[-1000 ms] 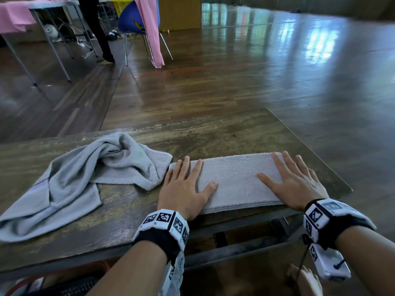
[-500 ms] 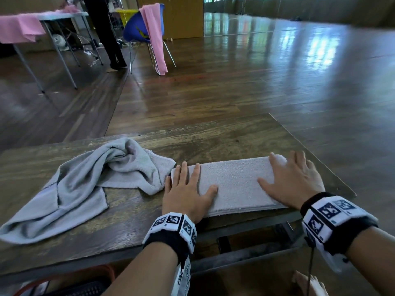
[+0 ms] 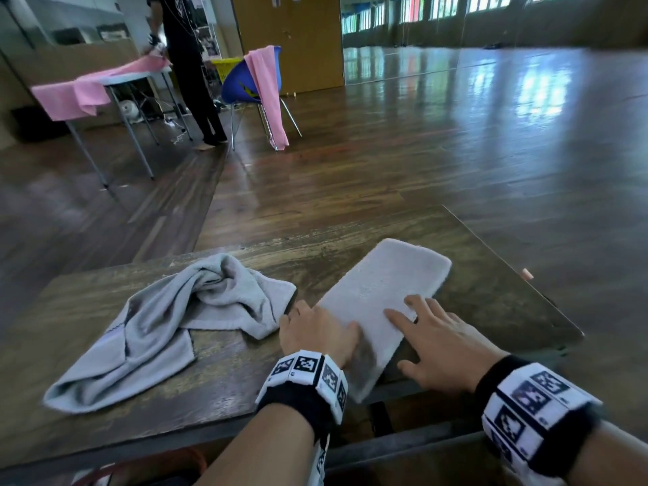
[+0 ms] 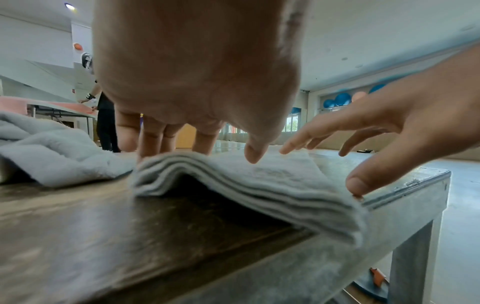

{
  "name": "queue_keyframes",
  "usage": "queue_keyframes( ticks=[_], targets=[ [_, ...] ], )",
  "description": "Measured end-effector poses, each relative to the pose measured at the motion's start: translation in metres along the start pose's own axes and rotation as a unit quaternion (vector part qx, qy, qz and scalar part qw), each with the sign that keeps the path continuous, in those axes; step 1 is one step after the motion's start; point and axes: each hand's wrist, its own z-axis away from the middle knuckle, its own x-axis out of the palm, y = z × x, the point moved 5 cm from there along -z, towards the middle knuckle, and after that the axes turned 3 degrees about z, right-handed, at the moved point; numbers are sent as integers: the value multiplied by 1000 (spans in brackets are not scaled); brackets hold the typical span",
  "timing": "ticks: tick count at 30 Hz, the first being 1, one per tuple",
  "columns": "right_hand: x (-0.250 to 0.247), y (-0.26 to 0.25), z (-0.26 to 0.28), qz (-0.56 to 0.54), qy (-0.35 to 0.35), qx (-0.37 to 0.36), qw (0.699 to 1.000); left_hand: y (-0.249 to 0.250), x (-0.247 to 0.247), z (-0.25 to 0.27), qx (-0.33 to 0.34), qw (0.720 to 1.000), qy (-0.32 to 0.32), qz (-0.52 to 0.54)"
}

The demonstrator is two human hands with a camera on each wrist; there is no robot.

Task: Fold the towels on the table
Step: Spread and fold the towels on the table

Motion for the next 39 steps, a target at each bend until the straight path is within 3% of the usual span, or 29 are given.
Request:
queue_keyframes(
  ticks=[6, 9, 12, 16, 19, 22, 25, 28, 33, 35, 39],
  targets=[
    [9, 11, 15, 35, -46, -46, 997, 8, -5, 23, 28, 994, -20, 107],
    [10, 10, 22, 44, -3, -86, 995, 11, -6, 27, 41, 990, -19, 137],
    [6, 12, 25, -13, 23, -108, 994, 6, -7, 27, 71, 980, -40, 182],
    [-8, 22, 31, -124, 66, -96, 985, -18, -1, 33, 85, 973, -62, 203],
    [-12, 29, 35, -142, 110, -80, 980, -32, 7, 34, 68, 972, -76, 213],
    [-13, 34, 38, -184, 142, -52, 971, -31, 6, 36, 98, 970, -92, 201],
    [-19, 38, 39, -270, 193, -22, 943, -24, 7, 40, 127, 968, -122, 178],
    [-28, 36, 37, -332, 235, -13, 913, -17, 8, 45, 129, 956, -129, 229],
    [-36, 38, 28, -386, 205, 31, 899, -14, -6, 55, 161, 891, -56, 420],
    [-34, 41, 24, -407, 161, 66, 897, -15, -6, 56, 128, 878, -50, 458],
    [-18, 43, 20, -452, 55, 155, 876, -15, 4, 44, 84, 901, -46, 424]
  ],
)
